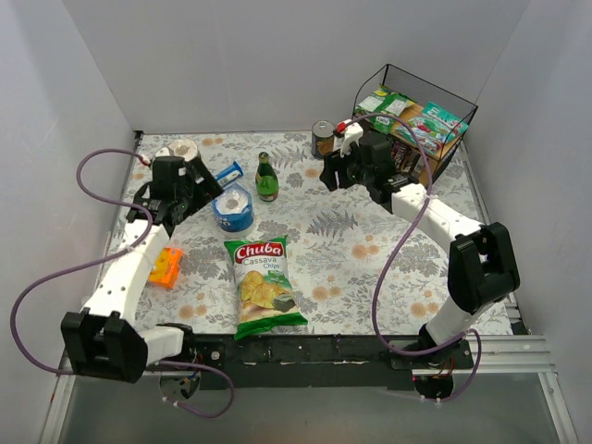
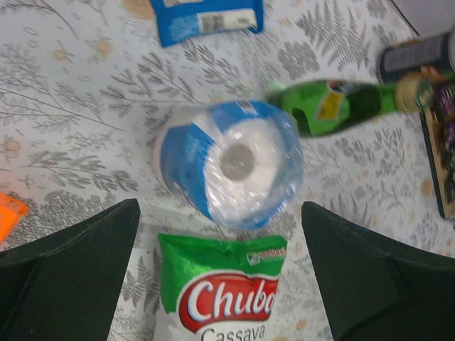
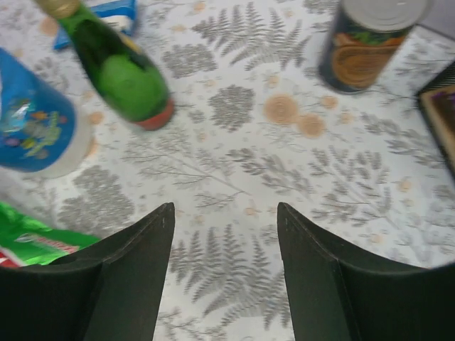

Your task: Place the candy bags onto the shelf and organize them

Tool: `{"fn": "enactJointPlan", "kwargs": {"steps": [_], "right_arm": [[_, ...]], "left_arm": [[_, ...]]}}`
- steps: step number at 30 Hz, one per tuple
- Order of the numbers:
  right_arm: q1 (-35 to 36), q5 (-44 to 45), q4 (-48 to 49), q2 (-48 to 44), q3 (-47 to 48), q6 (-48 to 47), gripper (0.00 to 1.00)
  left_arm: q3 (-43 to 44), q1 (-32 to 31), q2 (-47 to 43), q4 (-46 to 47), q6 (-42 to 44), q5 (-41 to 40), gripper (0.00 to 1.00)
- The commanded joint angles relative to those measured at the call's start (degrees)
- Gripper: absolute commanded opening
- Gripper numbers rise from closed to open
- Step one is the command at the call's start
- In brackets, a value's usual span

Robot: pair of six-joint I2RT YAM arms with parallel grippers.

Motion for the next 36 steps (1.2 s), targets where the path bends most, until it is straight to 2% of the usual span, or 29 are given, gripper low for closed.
{"fn": "enactJointPlan", "kwargs": {"steps": [1, 5, 12, 18, 20, 28, 36], "right_arm": [[1.86, -6.35, -0.07, -1.57, 0.75, 7.63, 0.66], [2.04, -4.52, -0.25, -3.33, -1.54, 8.60, 0.65], [1.95, -3.72, -1.13, -6.67, -2.25, 9.31, 0.64], [1.95, -2.76, -4.46, -8.78, -3.30, 8.34, 0.64], [1.95, -1.53, -6.04, -9.05, -3.22, 7.20, 0.64], [1.78, 1.37, -8.77, -10.54, -3.39, 5.18, 0.64], [1.25, 2.52, -9.56, -10.10, -3.22, 4.21, 0.63]], "left_arm": [[2.91, 8.12, 5.45, 2.83, -2.44, 5.68, 0.98], [2.21, 12.78, 12.31, 10.20, -6.49, 10.61, 0.96], [2.73, 13.23, 26.37, 24.43, -13.61, 10.44, 0.89], [6.68, 13.23, 37.01, 30.69, -19.76, 9.30, 0.86], [7.39, 13.14, 39.38, 33.41, -21.25, 9.12, 0.83], [9.06, 12.96, 44.22, 33.25, -31.09, 3.85, 0.80], [12.92, 11.21, 48.97, 30.97, -24.87, 3.93, 0.84]]}}
